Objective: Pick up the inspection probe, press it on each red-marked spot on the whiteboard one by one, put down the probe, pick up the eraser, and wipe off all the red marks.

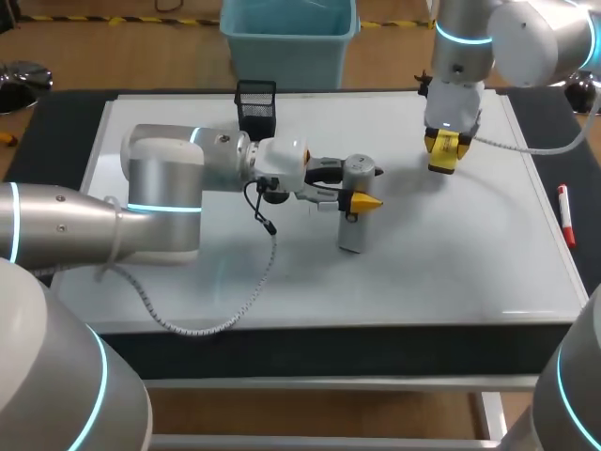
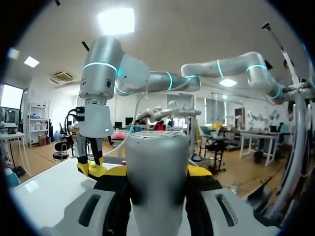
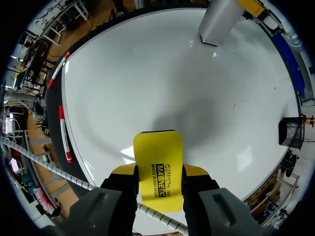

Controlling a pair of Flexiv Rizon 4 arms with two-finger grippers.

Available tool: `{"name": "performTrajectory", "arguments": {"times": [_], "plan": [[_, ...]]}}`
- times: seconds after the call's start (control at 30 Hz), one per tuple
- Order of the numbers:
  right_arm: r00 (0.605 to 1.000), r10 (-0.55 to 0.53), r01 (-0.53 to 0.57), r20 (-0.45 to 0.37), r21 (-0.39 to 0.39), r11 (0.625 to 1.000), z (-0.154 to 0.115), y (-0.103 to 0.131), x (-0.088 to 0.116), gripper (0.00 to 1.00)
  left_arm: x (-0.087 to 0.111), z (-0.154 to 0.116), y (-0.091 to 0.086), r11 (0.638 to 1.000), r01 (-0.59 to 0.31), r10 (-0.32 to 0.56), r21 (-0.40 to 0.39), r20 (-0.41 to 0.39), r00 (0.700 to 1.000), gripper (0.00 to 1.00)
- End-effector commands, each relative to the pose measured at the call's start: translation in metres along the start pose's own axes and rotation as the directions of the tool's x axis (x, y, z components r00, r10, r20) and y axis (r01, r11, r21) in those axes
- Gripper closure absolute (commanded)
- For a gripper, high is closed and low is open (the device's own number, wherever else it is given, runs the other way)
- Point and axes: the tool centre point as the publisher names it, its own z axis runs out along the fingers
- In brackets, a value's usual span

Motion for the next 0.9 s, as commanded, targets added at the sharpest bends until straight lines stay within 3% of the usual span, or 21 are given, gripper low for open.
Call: {"name": "performTrajectory", "arguments": {"times": [0.03, 0.33, 0.6, 0.9], "plan": [[1.0, -0.002, 0.002, -0.003, 0.0, 1.0, -0.001, -0.001, 0.0, 1.0, -0.001, 0.001, 0.002, 1.0, -0.002, 0.002, 0.002, -0.002, 1.0, 1.0], [1.0, -0.002, 0.002, -0.003, 0.0, 1.0, -0.001, -0.001, 0.0, 1.0, -0.001, 0.002, 0.0, 1.0, -0.005, 0.005, 0.0, -0.005, 1.0, 1.0], [1.0, -0.002, 0.002, -0.003, 0.0, 1.0, -0.001, -0.001, 0.0, 1.0, 0.006, -0.008, -0.025, 0.999, -0.032, 0.032, -0.014, 0.023, 0.999, 1.0], [1.0, -0.002, 0.002, -0.003, 0.0, 1.0, -0.001, -0.001, 0.0, 1.0, 0.003, -0.041, -0.042, 0.998, -0.04, 0.046, -0.047, 0.141, 0.989, 1.0]]}}
